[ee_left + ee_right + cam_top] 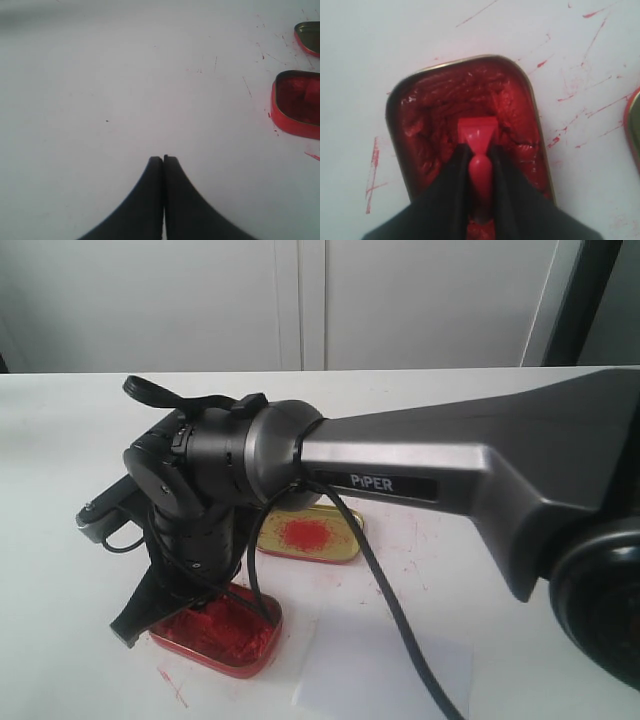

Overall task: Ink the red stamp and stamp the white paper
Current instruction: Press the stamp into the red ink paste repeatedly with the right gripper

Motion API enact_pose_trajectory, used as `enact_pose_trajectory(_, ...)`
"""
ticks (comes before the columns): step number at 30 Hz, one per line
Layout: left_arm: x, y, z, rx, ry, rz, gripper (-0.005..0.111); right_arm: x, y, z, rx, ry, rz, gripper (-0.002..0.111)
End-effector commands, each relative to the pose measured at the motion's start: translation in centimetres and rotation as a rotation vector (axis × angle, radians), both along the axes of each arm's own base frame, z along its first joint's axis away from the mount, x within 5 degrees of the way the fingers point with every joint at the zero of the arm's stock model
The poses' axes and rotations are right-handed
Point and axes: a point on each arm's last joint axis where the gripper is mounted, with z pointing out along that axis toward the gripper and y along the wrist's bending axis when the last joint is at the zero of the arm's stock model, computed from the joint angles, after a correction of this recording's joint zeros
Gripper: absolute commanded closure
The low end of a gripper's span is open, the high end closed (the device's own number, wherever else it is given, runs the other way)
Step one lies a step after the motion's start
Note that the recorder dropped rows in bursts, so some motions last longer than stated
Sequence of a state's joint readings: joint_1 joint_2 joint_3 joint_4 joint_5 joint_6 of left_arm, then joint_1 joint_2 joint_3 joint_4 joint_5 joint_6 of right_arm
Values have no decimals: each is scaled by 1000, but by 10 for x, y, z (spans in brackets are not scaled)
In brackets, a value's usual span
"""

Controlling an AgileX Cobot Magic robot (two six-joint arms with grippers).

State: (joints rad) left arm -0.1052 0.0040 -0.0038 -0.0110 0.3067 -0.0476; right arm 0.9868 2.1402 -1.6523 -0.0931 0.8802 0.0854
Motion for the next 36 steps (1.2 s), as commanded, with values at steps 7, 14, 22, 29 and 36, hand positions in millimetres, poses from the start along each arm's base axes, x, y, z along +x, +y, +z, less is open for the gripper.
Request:
enact_pose_trajectory(7,0,0,-1,-15,0,2,107,2,0,3,7,-20,1,108)
enact_pose_trajectory(14,0,0,-1,-15,0,2,107,3,1,-28,-57,22,0,108)
enact_pose_trajectory(22,0,0,-1,-15,0,2,107,-2,-7,-73,-226,132,-10,108)
enact_pose_trajectory(29,0,0,-1,-15,0,2,107,-2,-8,-75,-236,139,-10,108)
enact_pose_trajectory(36,0,0,-1,-15,0,2,107,-2,-7,-75,-234,137,-10,108)
